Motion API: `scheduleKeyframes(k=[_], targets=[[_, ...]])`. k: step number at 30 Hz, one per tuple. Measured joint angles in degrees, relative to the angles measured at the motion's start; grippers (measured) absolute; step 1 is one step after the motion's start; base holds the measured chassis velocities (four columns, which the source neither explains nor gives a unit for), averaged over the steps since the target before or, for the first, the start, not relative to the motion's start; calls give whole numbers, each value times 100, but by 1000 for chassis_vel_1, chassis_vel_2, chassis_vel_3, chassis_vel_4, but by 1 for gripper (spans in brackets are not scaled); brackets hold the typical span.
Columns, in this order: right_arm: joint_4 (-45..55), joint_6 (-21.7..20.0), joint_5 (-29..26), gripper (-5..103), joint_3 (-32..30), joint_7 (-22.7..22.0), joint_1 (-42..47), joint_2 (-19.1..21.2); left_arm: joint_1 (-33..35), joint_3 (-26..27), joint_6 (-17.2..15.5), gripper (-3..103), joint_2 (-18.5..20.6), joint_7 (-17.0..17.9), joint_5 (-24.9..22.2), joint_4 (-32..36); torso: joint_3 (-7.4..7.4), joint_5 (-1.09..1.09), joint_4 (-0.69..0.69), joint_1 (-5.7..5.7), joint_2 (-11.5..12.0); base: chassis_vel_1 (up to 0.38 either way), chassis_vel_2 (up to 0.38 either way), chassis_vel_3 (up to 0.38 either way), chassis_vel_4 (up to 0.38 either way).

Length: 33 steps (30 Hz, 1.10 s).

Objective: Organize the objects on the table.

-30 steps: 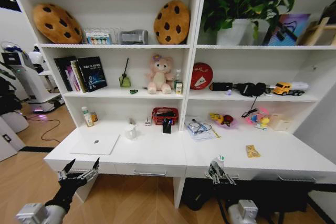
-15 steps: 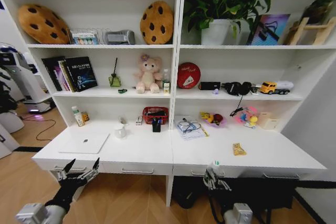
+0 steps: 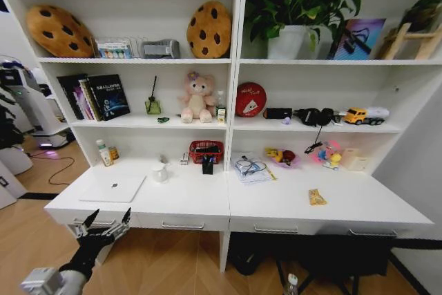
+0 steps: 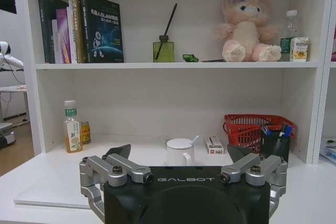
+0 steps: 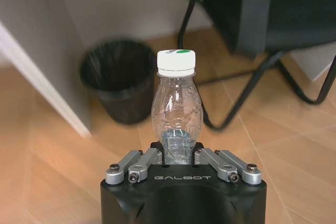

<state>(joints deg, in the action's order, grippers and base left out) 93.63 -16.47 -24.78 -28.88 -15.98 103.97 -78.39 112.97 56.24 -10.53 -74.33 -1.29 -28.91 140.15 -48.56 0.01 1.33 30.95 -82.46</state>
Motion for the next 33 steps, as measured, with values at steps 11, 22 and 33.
scheduleKeyframes(k=[11, 22, 33], targets=[[-2033, 1175, 1921, 22, -49, 1064, -912, -106, 0, 0, 0, 100, 0, 0, 0, 0, 0, -1, 0, 0, 0, 0, 0, 0, 0], [-2720, 1423, 1933, 22, -89, 1286, -1297, -55, 0, 0, 0, 100, 0, 0, 0, 0, 0, -1, 0, -1, -1, -37, 36, 30, -34], [-2719, 1601, 1903, 22, -62, 1275, -1249, -29, 0, 0, 0, 100, 0, 0, 0, 0, 0, -3, 0, 0, 0, -196, 195, 192, -202]])
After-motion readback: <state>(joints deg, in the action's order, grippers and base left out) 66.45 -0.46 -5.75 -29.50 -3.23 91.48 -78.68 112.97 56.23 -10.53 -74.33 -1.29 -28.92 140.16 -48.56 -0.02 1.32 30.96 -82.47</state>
